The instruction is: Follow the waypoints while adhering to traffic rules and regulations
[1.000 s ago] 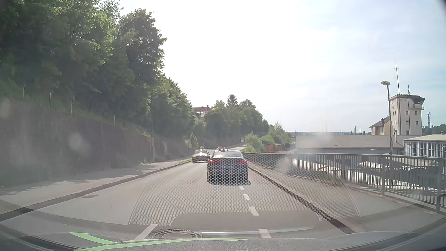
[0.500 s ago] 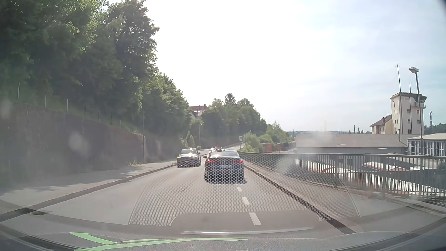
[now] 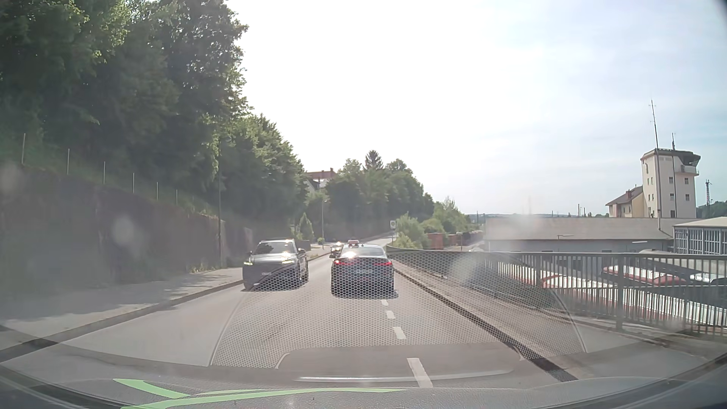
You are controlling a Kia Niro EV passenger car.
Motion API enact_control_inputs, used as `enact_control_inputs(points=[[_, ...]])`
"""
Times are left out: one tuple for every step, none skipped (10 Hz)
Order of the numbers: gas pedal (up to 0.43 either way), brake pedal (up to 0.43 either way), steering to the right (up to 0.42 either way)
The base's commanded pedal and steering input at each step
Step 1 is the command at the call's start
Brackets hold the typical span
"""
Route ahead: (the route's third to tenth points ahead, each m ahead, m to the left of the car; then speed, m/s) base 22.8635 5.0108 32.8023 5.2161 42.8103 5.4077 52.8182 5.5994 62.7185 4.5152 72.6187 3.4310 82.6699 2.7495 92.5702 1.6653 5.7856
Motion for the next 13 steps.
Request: enact_control_inputs(points=[[0.059, 0.000, -0.001], [0.059, 0.000, -0.001], [0.059, 0.000, -0.002], [0.059, 0.000, -0.002], [0.059, 0.000, -0.002], [0.059, 0.000, -0.002], [0.059, 0.000, -0.002], [0.059, 0.000, -0.002], [0.059, 0.000, -0.001], [0.059, 0.000, -0.001], [0.059, 0.000, -0.001], [0.059, 0.000, -0.001], [0.059, 0.000, -0.001]])
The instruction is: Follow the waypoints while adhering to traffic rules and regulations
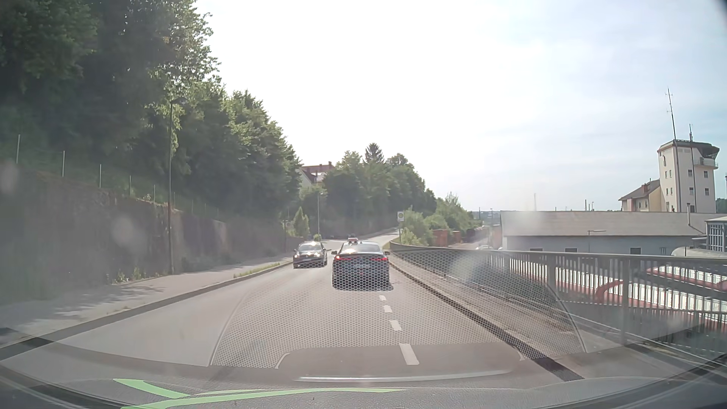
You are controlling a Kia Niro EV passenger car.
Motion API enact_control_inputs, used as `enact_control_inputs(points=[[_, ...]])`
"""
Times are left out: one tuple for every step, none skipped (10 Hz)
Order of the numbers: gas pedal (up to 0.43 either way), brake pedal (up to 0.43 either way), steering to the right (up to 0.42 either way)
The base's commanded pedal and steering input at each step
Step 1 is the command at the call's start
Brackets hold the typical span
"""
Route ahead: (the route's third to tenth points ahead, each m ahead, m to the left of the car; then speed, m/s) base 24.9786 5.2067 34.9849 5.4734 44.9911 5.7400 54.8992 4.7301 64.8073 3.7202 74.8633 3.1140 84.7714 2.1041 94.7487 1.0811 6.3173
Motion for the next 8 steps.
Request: enact_control_inputs(points=[[0.059, 0.000, -0.001], [0.059, 0.000, -0.001], [0.067, 0.000, 0.000], [0.067, 0.000, 0.000], [0.067, 0.000, 0.000], [0.067, 0.000, 0.000], [0.067, 0.000, 0.000], [0.067, 0.000, 0.000]])
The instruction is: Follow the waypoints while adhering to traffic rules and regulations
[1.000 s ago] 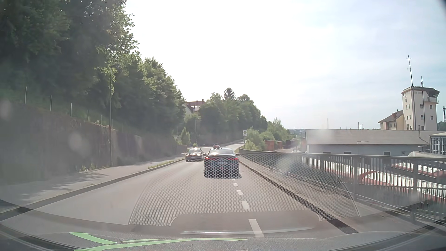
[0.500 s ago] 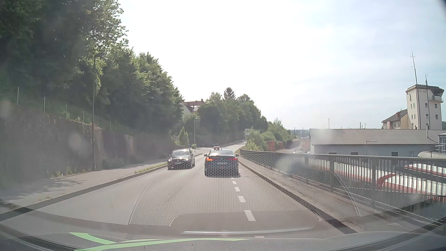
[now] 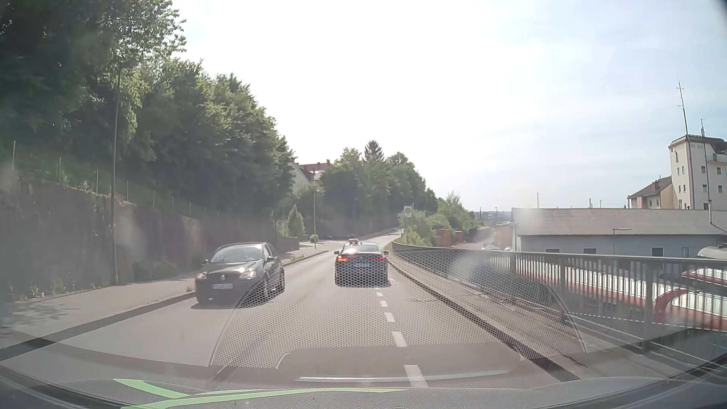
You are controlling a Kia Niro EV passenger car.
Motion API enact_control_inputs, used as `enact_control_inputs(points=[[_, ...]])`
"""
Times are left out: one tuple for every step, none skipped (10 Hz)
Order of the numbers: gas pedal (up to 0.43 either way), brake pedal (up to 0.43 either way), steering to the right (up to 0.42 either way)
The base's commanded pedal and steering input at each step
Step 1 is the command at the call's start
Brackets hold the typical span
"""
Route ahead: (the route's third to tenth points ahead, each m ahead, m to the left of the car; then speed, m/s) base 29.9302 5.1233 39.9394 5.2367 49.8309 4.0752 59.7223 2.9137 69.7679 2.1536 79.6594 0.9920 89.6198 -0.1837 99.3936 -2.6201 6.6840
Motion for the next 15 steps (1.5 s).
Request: enact_control_inputs(points=[[0.067, 0.000, 0.000], [0.067, 0.000, 0.000], [0.067, 0.000, 0.000], [0.067, 0.000, -0.001], [0.067, 0.000, -0.001], [0.079, 0.000, -0.001], [0.079, 0.000, -0.001], [0.079, 0.000, -0.002], [0.079, 0.000, -0.004], [0.079, 0.000, -0.005], [0.079, 0.000, -0.005], [0.079, 0.000, -0.005], [0.079, 0.000, -0.005], [0.079, 0.000, -0.005], [0.079, 0.000, -0.005]])
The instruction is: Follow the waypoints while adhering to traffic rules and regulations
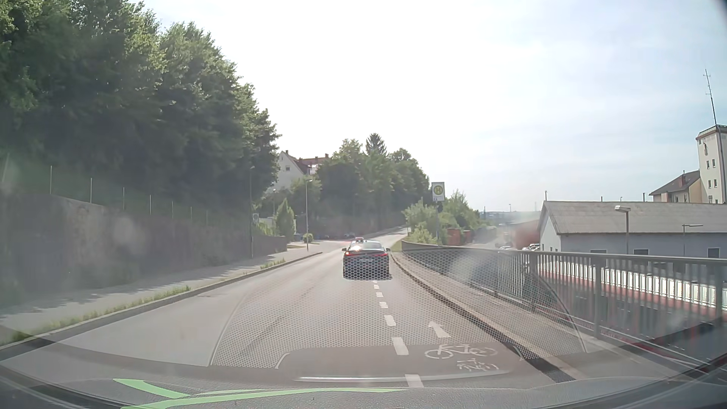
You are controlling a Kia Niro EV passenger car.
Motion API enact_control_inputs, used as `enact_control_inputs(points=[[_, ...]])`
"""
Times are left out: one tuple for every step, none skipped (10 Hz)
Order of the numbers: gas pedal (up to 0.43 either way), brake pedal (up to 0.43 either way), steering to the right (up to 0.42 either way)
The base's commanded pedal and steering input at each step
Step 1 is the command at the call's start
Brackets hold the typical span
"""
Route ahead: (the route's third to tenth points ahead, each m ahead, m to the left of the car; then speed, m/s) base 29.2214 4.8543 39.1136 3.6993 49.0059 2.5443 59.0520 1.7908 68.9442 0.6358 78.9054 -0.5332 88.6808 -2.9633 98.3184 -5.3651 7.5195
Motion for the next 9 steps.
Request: enact_control_inputs(points=[[0.079, 0.000, -0.005], [0.079, 0.000, -0.005], [0.079, 0.000, -0.005], [0.079, 0.000, -0.005], [0.079, 0.000, -0.005], [0.079, 0.000, -0.005], [0.079, 0.000, -0.005], [0.079, 0.000, -0.005], [0.079, 0.000, -0.004]])
